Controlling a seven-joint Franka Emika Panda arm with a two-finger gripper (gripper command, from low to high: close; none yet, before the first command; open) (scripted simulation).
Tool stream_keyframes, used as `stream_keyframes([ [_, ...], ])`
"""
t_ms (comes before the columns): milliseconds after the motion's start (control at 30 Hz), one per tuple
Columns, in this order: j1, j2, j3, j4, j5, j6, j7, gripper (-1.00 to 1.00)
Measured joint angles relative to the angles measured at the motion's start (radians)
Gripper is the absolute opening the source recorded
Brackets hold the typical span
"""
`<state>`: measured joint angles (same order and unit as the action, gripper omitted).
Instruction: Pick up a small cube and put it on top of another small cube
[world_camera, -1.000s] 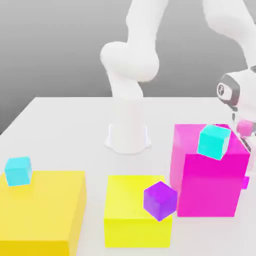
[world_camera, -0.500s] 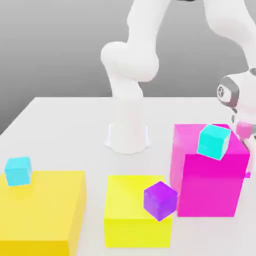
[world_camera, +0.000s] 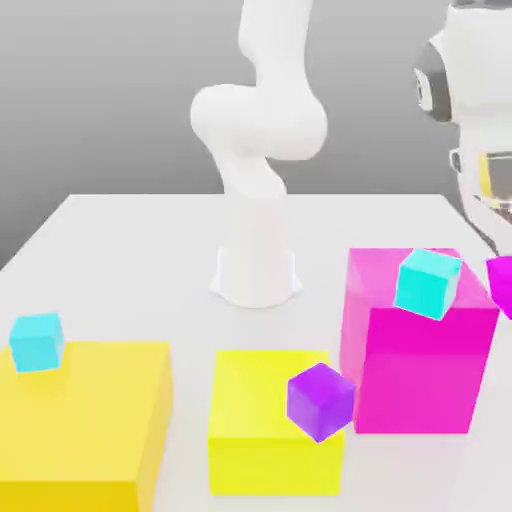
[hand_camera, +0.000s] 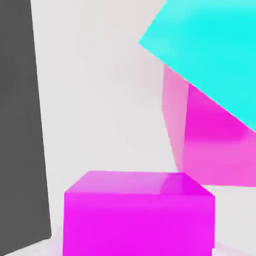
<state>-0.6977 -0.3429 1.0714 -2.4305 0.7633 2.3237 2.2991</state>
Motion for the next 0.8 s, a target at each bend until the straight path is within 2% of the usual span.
stream_keyframes([
  [300,-0.296,0.007,-0.195,-0.021,-0.174,-0.056,0.067,-1.0],
  [567,-0.644,0.048,-0.315,-0.072,-0.43,-0.042,0.298,-1.0],
  [633,-0.726,0.096,-0.316,-0.09,-0.521,0.005,0.398,-1.0],
  [767,-0.774,0.221,-0.285,-0.132,-0.634,0.148,0.495,-1.0],
  [800,-0.776,0.241,-0.284,-0.138,-0.649,0.17,0.507,1.0],
])
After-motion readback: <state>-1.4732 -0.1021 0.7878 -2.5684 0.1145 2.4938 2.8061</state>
